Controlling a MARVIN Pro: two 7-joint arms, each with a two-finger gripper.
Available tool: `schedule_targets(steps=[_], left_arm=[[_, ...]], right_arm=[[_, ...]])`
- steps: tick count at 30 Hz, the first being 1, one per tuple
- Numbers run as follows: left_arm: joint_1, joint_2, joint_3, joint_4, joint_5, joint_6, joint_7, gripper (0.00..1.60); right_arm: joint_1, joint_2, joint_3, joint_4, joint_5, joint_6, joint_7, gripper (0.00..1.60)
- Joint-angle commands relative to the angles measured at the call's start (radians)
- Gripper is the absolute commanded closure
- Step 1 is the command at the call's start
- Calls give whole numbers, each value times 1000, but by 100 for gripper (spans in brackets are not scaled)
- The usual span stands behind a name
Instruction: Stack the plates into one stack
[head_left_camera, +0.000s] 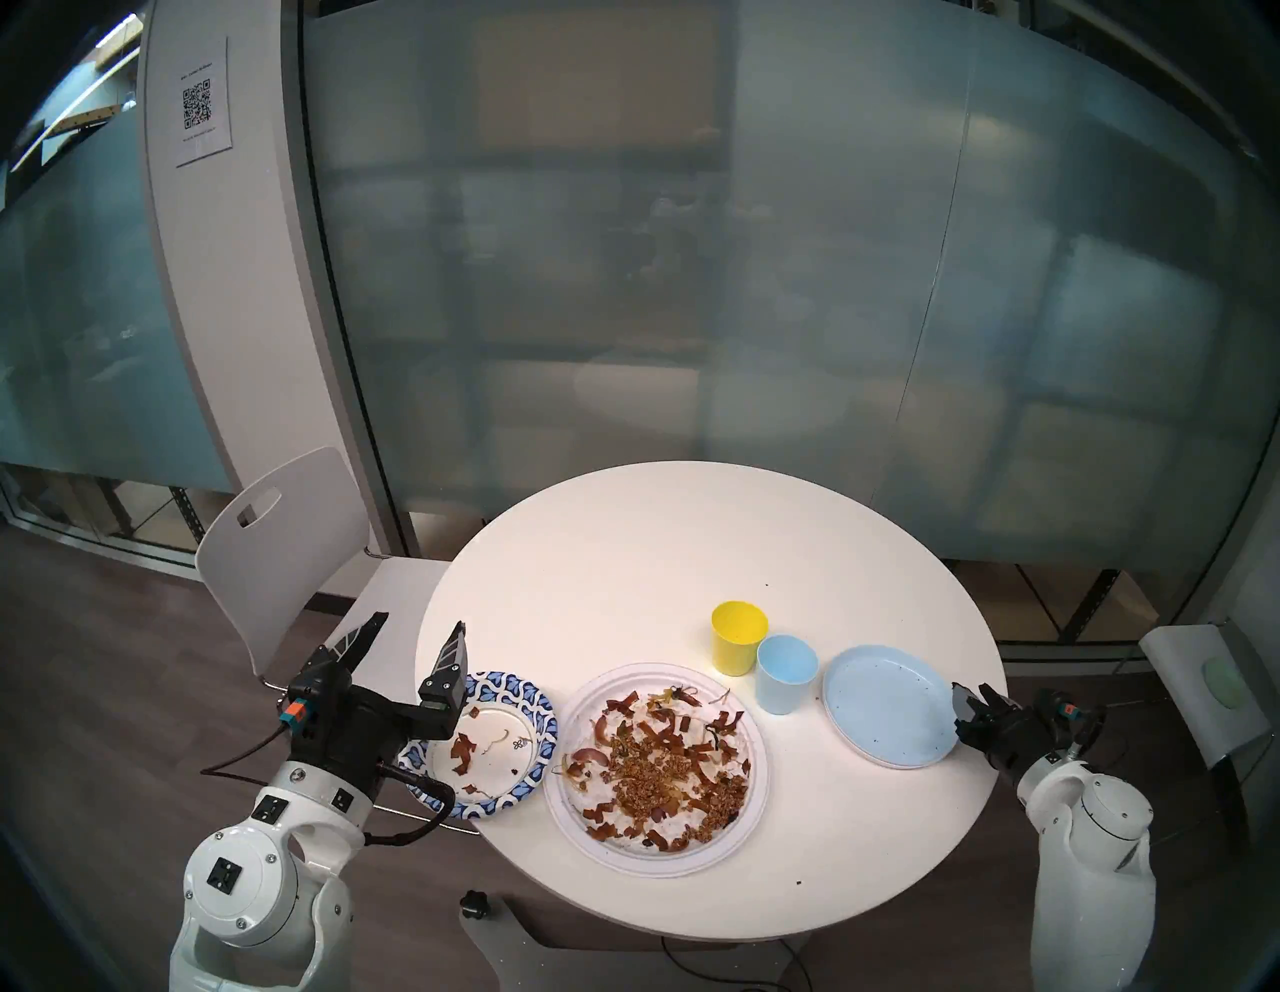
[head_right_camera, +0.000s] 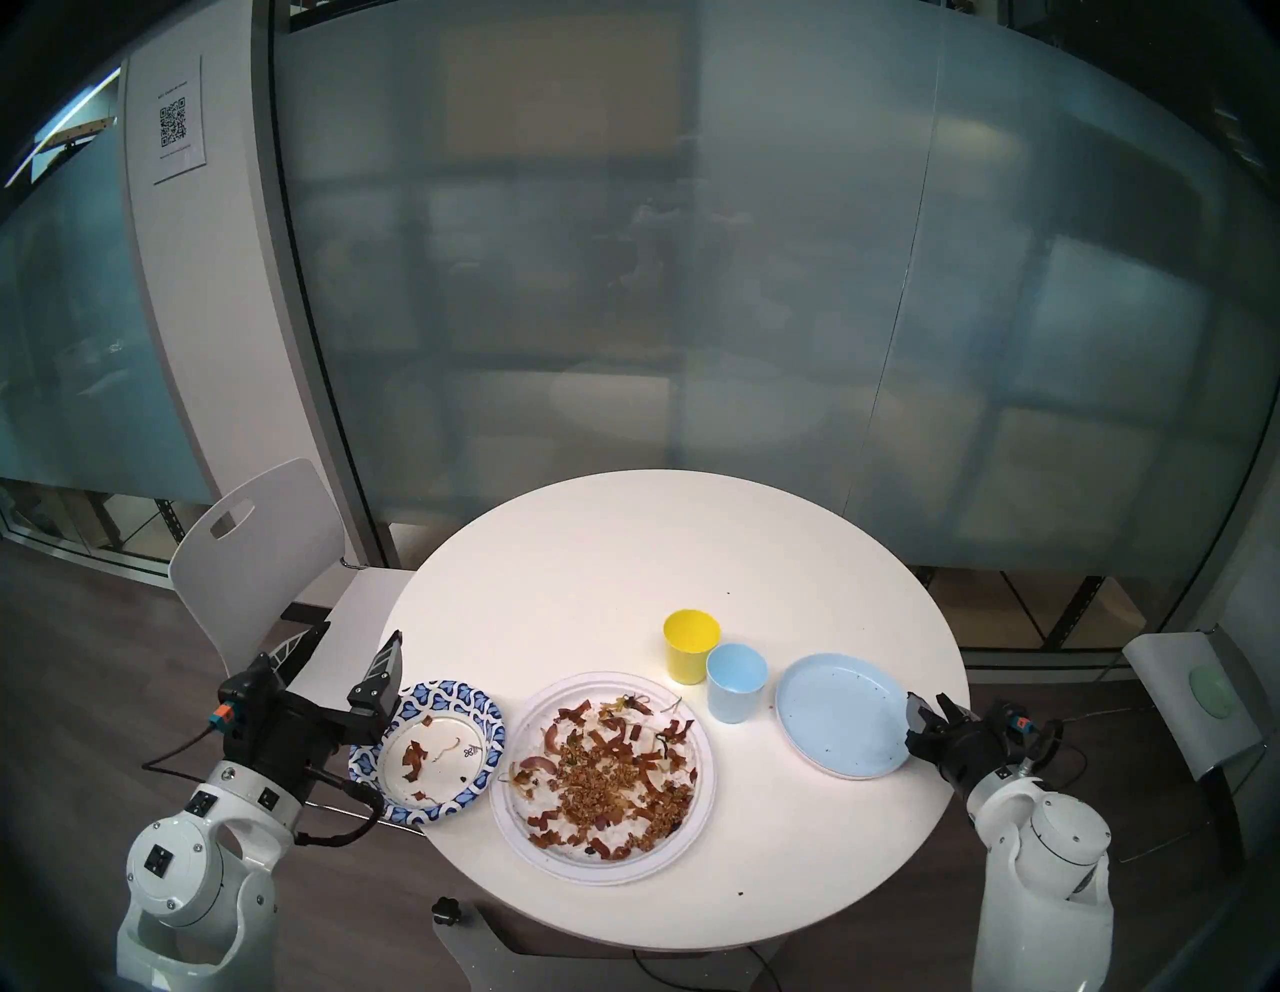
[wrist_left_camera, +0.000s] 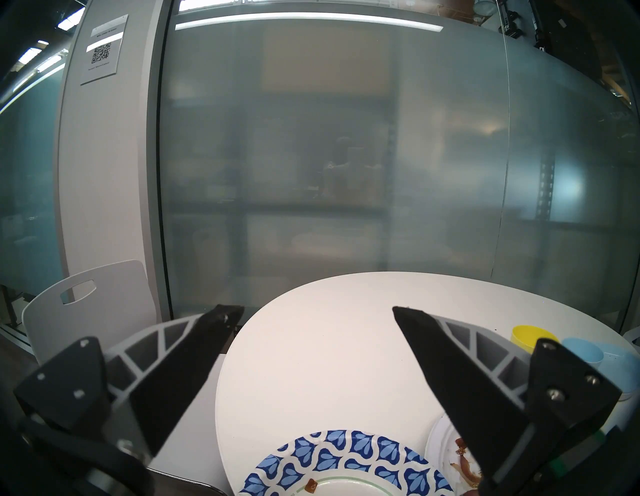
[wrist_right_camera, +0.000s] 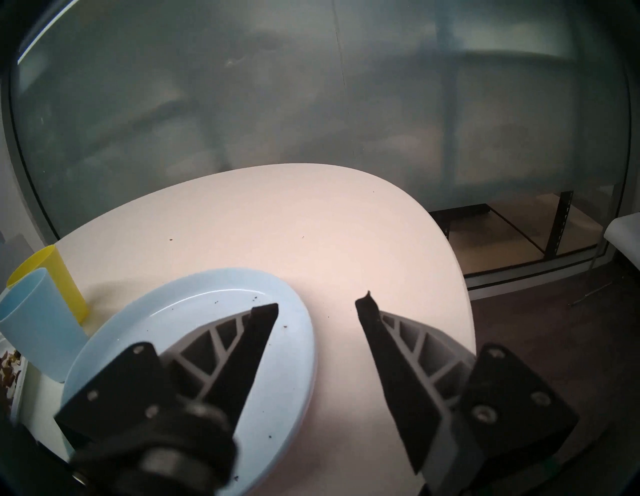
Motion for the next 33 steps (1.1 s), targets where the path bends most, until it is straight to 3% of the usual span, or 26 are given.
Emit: schedule_targets(steps=[1, 2, 7, 23, 33], left_arm=[[1, -2, 0, -21, 1, -3, 2, 0], [1, -2, 0, -21, 1, -3, 2, 0], [1, -2, 0, -21, 1, -3, 2, 0], [1, -2, 0, -21, 1, -3, 2, 0], [1, -2, 1, -21, 1, -3, 3, 0]], right_arm=[[14, 15, 7, -2, 7, 12, 7, 25], [17, 15, 8, 3, 10, 13, 10, 10], [33, 36, -6, 29, -7, 43, 8, 0], [72, 76, -29, 91, -30, 89, 14, 0], [59, 102, -54, 84, -71, 135, 28, 38]])
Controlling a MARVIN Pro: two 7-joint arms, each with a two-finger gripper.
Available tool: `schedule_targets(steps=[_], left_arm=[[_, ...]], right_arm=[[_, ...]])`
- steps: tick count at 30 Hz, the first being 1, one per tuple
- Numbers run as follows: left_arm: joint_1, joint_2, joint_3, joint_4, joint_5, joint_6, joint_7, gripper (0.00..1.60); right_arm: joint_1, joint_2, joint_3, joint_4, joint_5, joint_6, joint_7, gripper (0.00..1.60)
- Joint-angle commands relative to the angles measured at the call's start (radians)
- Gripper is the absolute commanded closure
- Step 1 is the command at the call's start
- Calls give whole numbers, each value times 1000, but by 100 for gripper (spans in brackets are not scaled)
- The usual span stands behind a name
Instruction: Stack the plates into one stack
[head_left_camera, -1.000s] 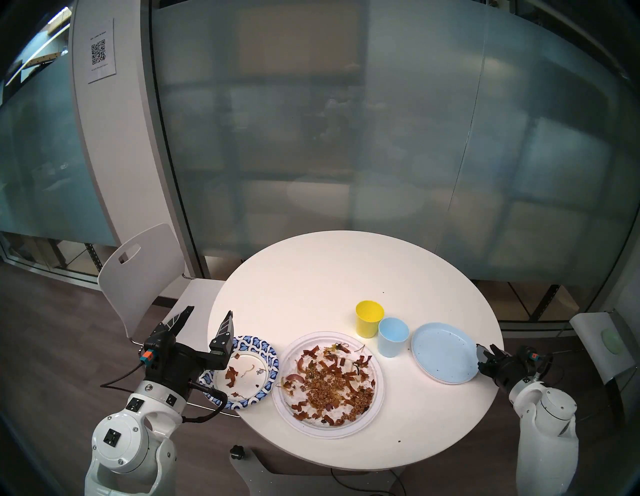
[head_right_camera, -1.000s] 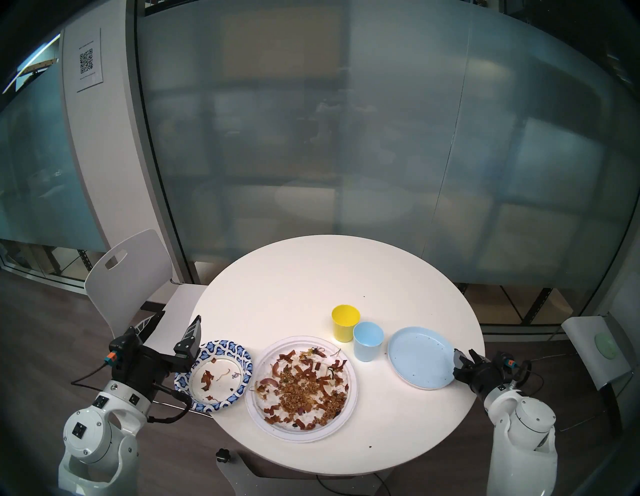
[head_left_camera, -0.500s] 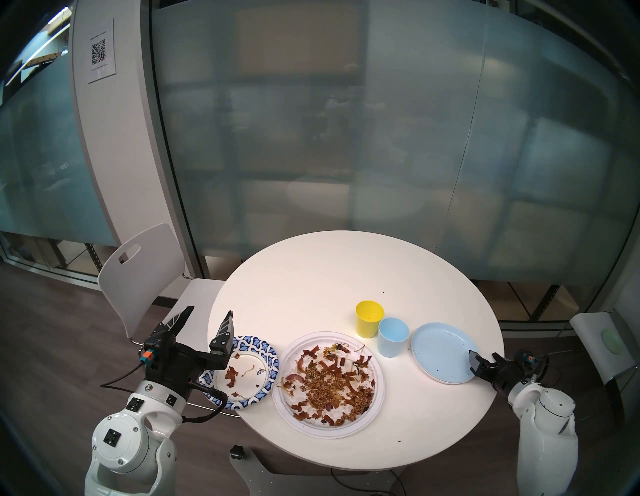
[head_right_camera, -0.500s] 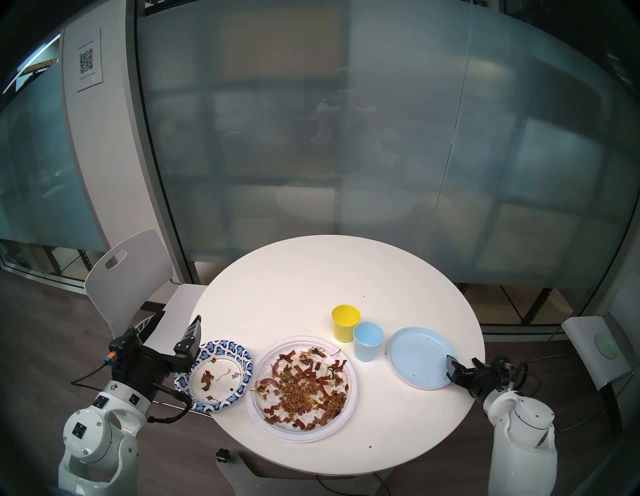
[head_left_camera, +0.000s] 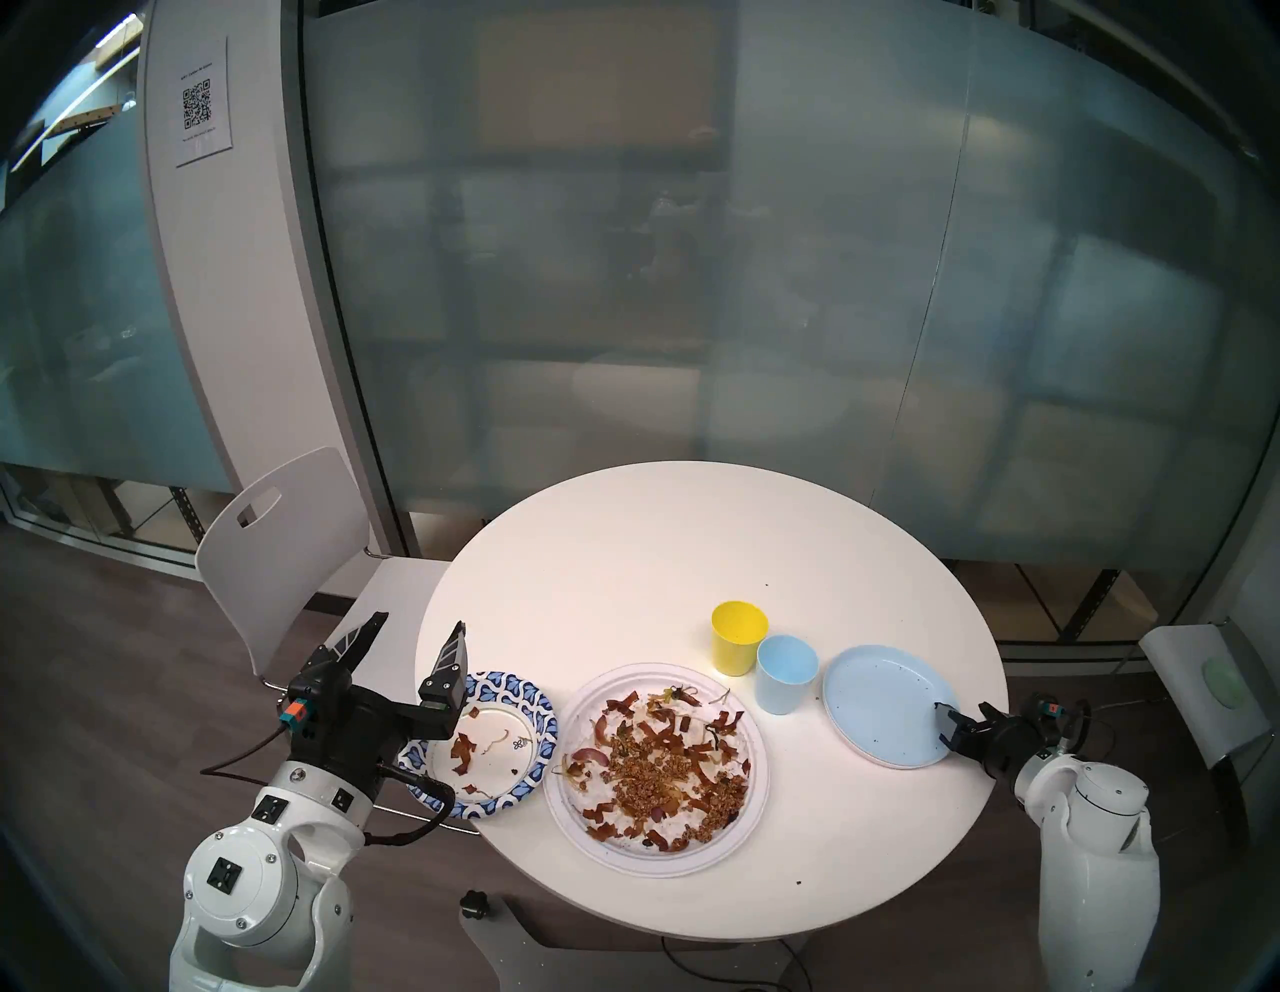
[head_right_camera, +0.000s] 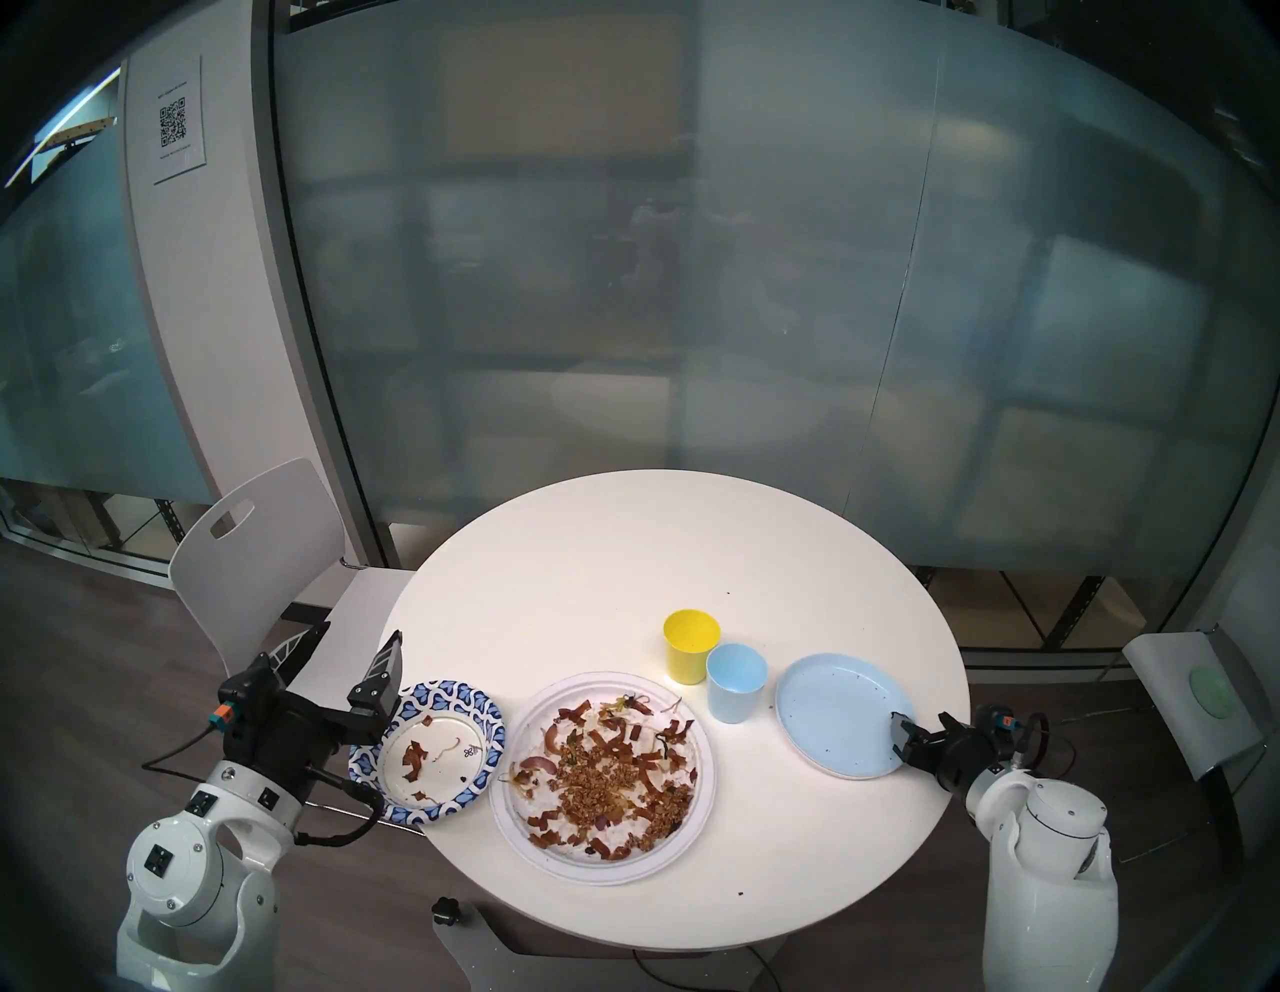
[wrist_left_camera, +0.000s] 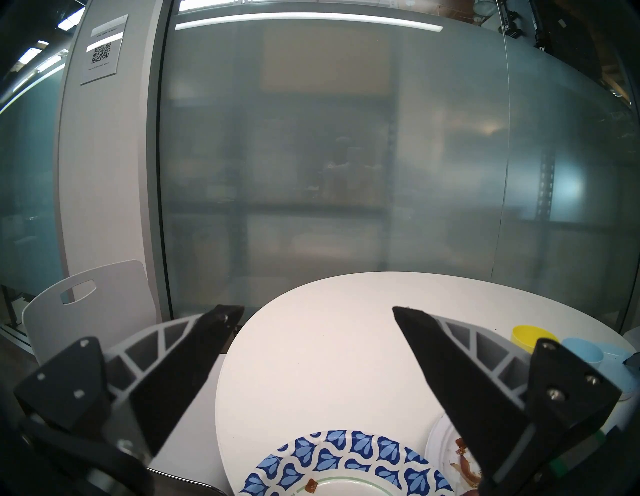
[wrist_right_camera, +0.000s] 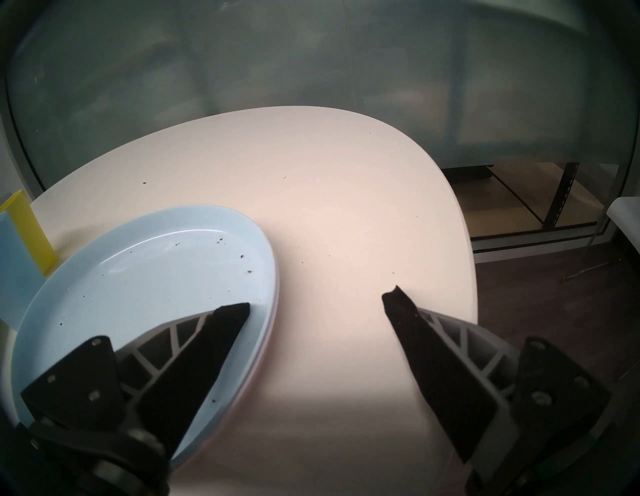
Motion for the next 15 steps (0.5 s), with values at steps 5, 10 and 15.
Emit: schedule_targets(steps=[5, 10, 15], left_arm=[[1, -2, 0, -21, 1, -3, 2, 0], [1, -2, 0, -21, 1, -3, 2, 0], [1, -2, 0, -21, 1, -3, 2, 0]], right_arm=[[-23, 24, -21, -27, -17, 46, 31, 62], [-37, 23, -24, -28, -21, 47, 47, 80], [-71, 24, -19, -70, -21, 57, 71, 87]])
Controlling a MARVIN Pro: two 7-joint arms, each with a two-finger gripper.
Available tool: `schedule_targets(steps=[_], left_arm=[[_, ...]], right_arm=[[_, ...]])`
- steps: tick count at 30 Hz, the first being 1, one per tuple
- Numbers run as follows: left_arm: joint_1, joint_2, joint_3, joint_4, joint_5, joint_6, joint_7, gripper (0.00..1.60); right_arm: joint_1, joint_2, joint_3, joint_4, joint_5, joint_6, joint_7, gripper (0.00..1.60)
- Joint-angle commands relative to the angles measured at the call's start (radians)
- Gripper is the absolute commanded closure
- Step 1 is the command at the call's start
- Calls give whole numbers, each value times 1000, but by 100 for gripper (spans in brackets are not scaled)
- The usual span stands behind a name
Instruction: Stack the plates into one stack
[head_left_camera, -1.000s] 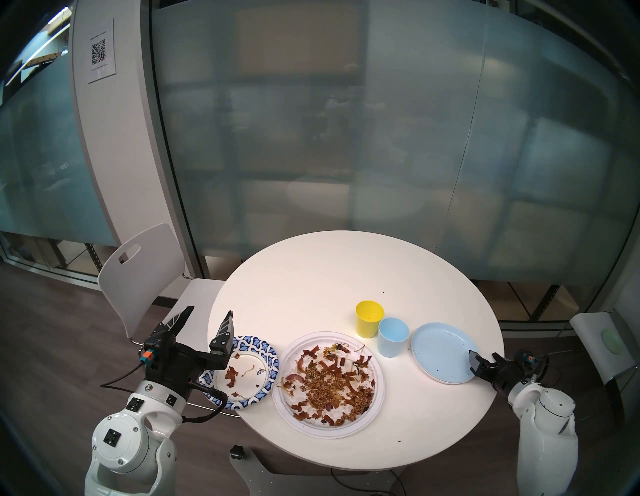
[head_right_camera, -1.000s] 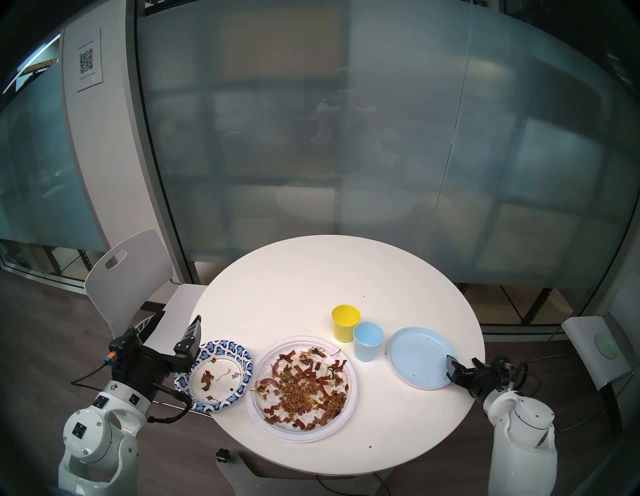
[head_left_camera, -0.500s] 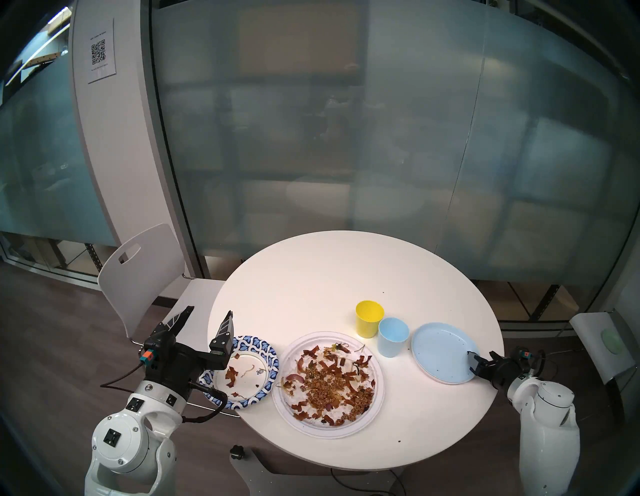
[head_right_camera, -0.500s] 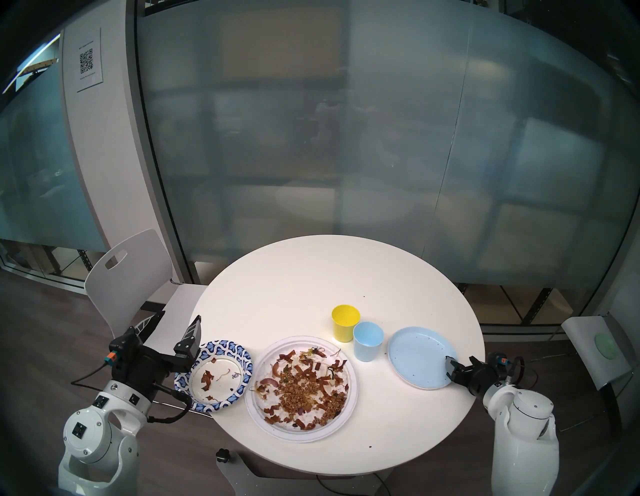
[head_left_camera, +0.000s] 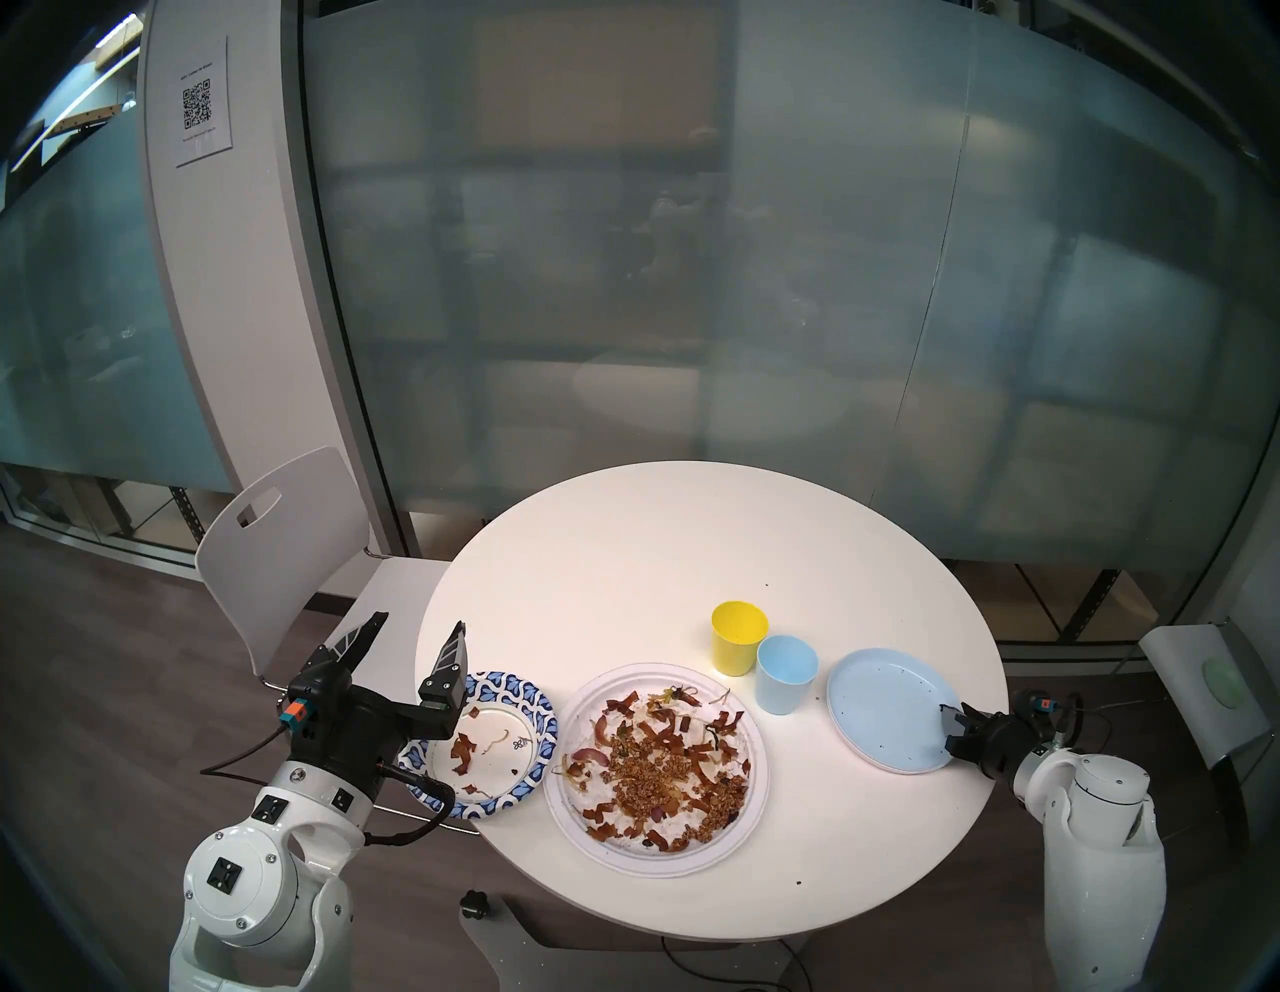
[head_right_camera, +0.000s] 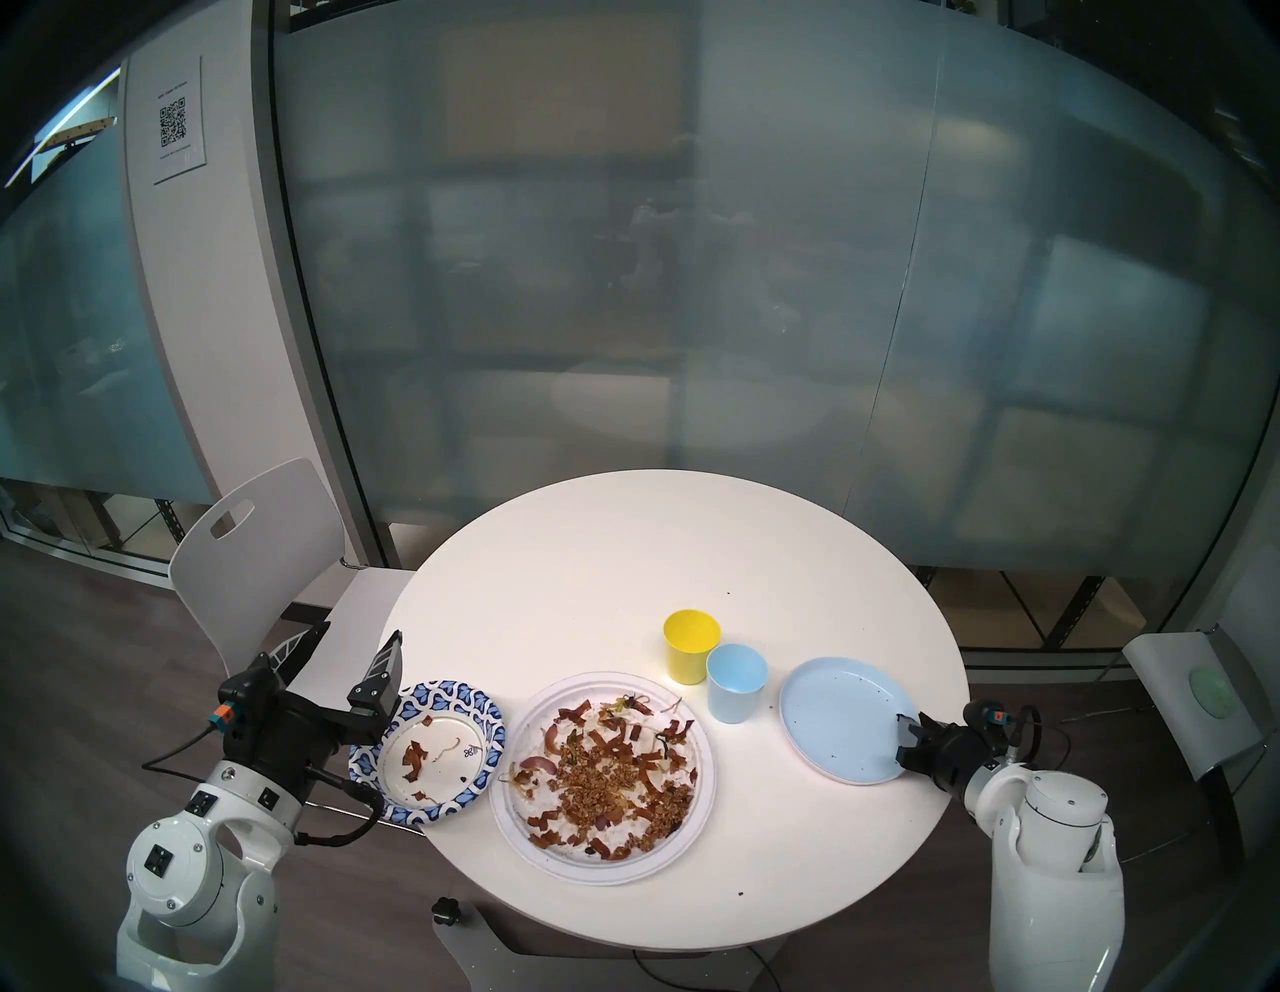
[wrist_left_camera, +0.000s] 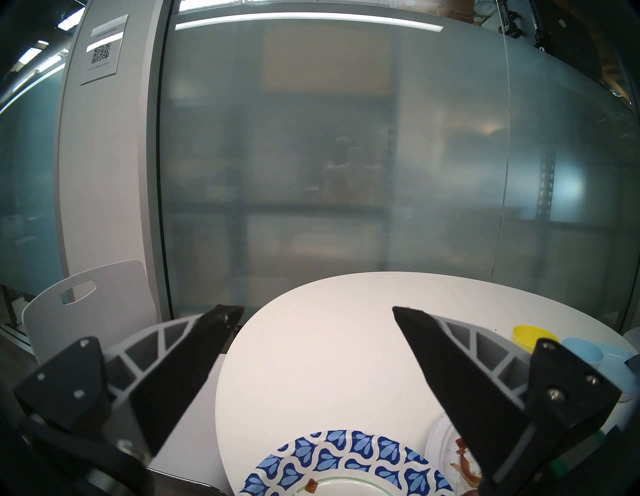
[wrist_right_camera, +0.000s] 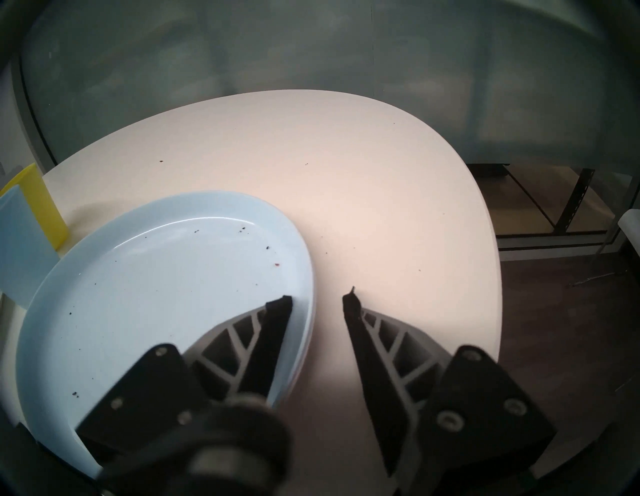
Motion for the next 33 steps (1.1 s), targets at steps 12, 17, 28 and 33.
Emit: schedule_targets(steps=[12, 17, 28, 33], left_arm=[[1, -1, 0, -20, 0, -4, 2, 0], [1, -1, 0, -20, 0, -4, 2, 0], [1, -1, 0, -20, 0, -4, 2, 0], [1, -1, 0, -21, 0, -4, 2, 0]], right_arm=[[-203, -36, 12, -190, 4, 45, 90, 87], [-251, -61, 12, -241, 1, 41, 96, 87], [-345, -109, -20, -324, -19, 19, 101, 84], [-376, -126, -30, -337, -34, 2, 100, 83]])
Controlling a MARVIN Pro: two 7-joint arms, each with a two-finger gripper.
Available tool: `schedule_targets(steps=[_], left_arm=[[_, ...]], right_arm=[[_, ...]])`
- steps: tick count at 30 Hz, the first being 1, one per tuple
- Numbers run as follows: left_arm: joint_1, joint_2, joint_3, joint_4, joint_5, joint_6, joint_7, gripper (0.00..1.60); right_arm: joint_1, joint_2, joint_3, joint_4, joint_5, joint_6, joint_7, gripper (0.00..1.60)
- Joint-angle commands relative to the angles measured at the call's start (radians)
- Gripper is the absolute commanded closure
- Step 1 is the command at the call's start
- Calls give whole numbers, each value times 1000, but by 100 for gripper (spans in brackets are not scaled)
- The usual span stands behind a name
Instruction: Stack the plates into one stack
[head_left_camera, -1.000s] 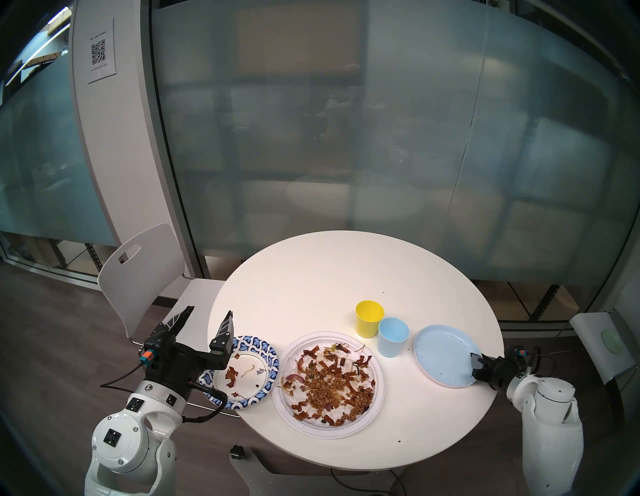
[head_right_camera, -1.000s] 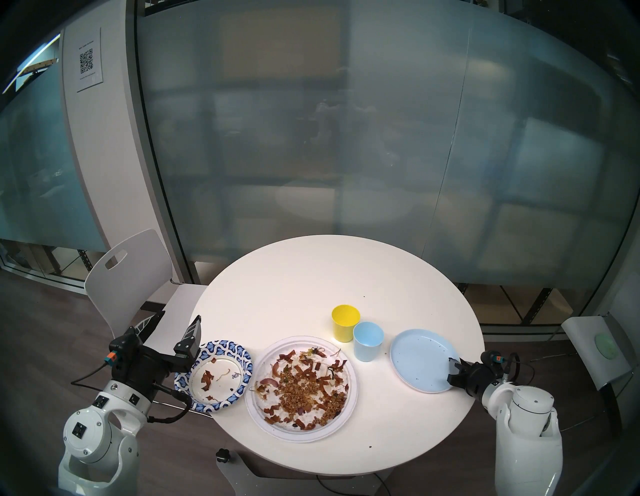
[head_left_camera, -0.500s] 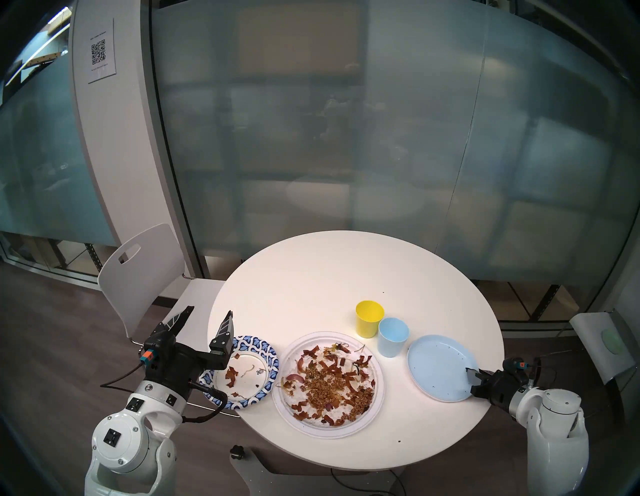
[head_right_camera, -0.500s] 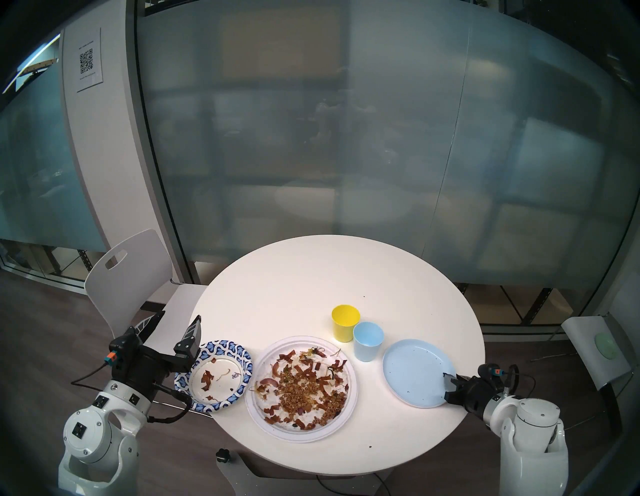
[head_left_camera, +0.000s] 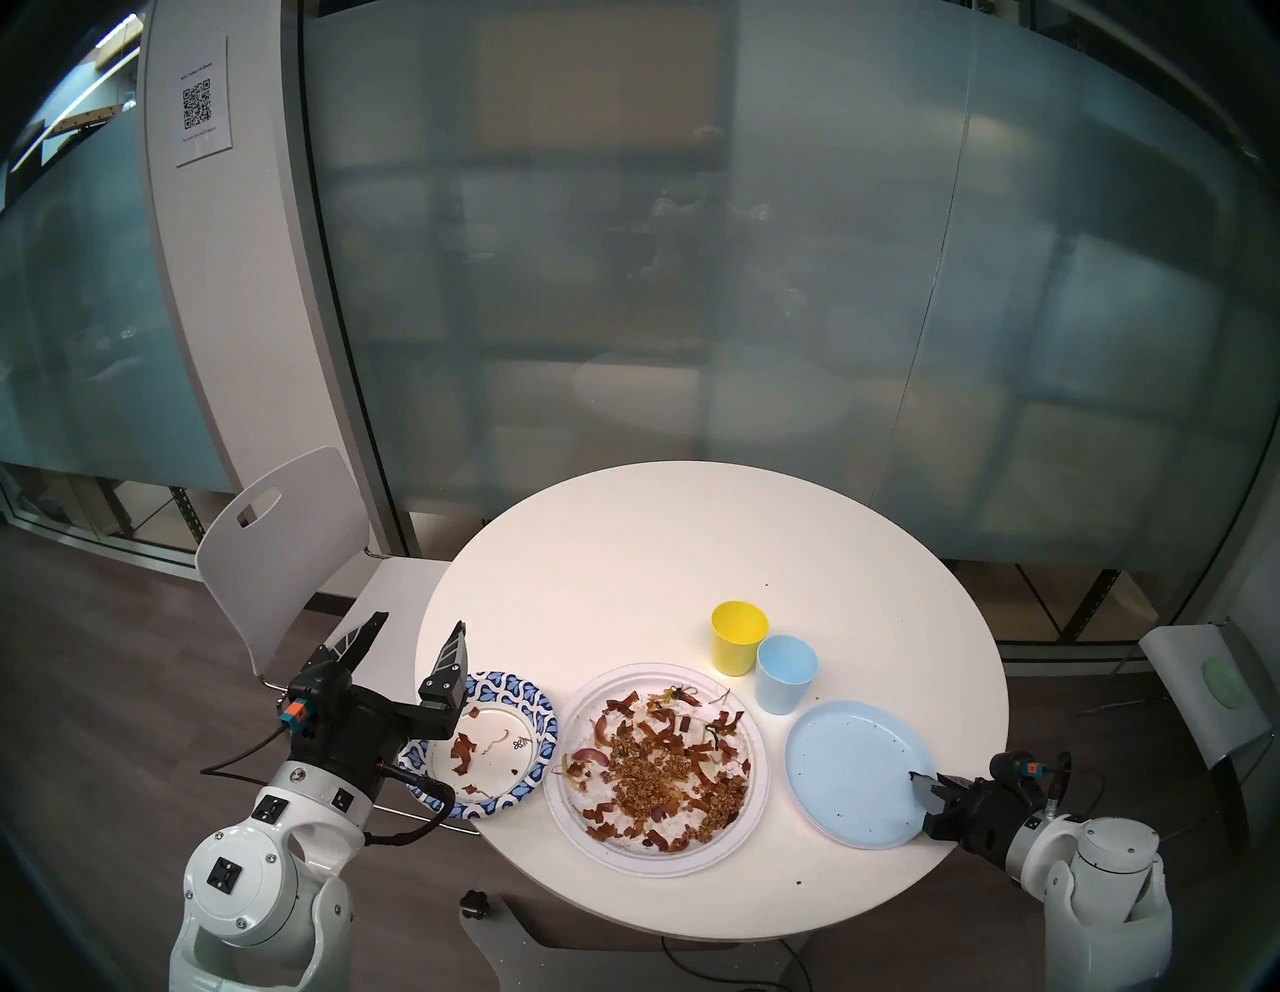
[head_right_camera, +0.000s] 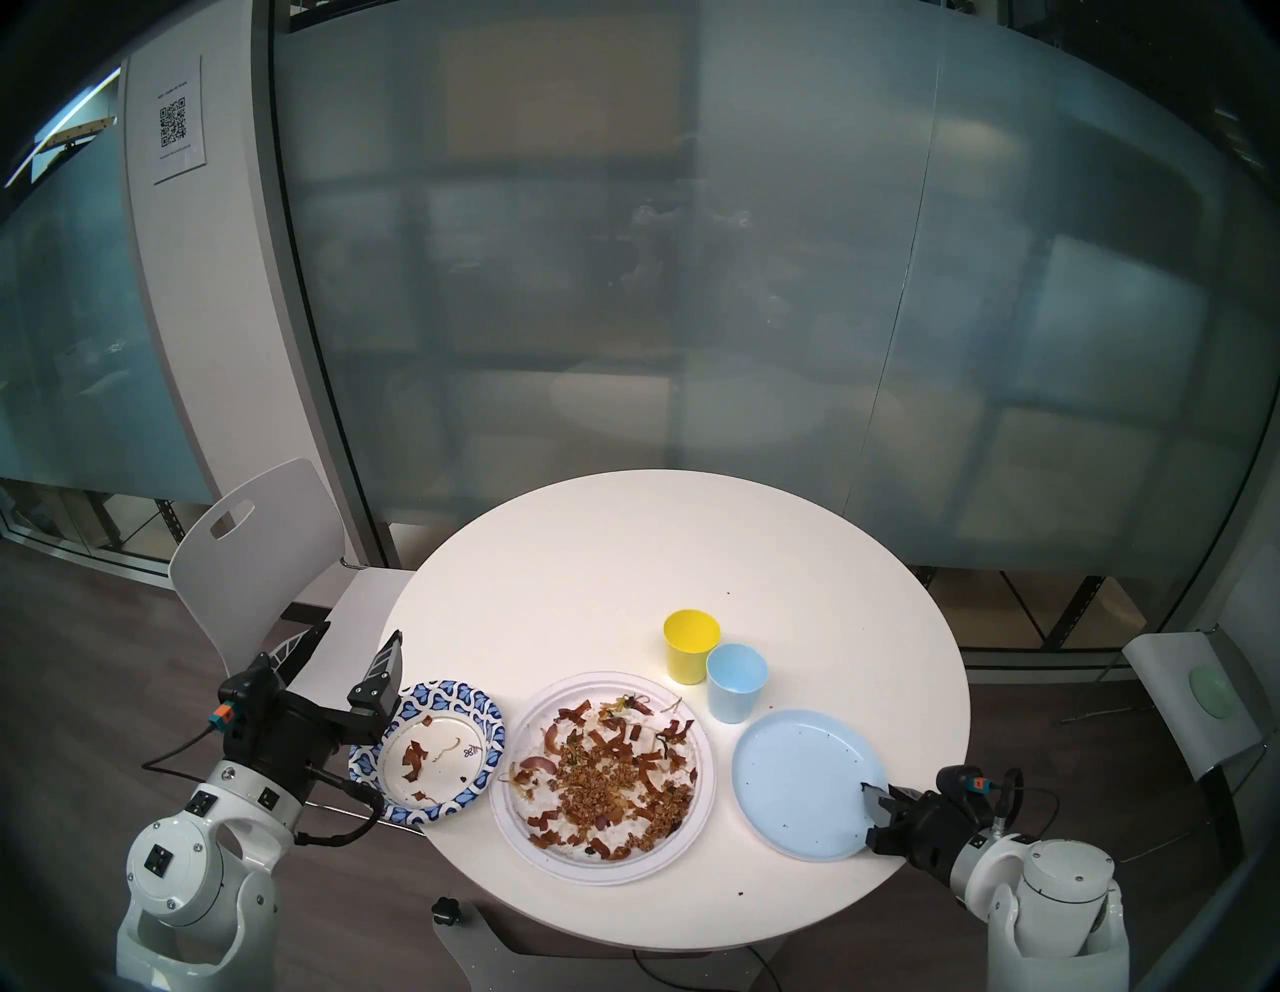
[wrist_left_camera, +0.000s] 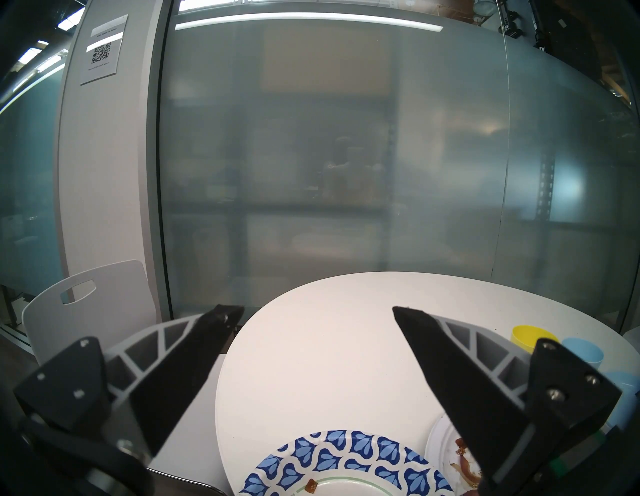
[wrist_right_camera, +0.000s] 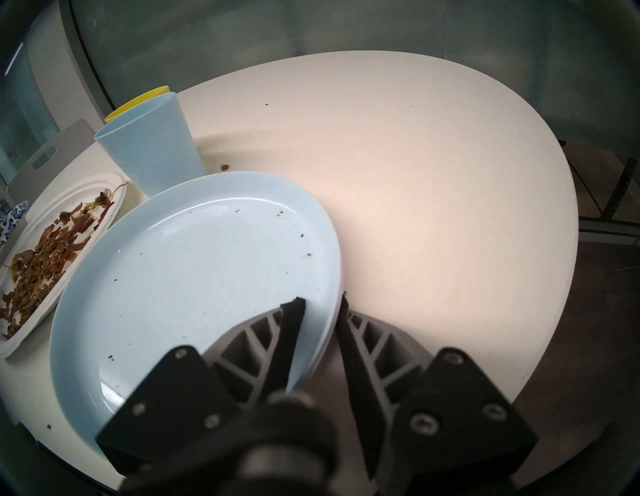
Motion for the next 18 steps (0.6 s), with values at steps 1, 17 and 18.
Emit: schedule_targets(steps=[1, 17, 18], left_arm=[[1, -2, 0, -21, 1, -4, 2, 0], [2, -2, 0, -21, 1, -4, 2, 0], [1, -2, 0, -21, 1, -4, 2, 0]], right_arm=[[-65, -35, -12, -43, -17, -26, -9, 83], [-107, -56, 29, -118, -17, -50, 1, 0], [-111, -60, 37, -131, -14, -52, 2, 0]])
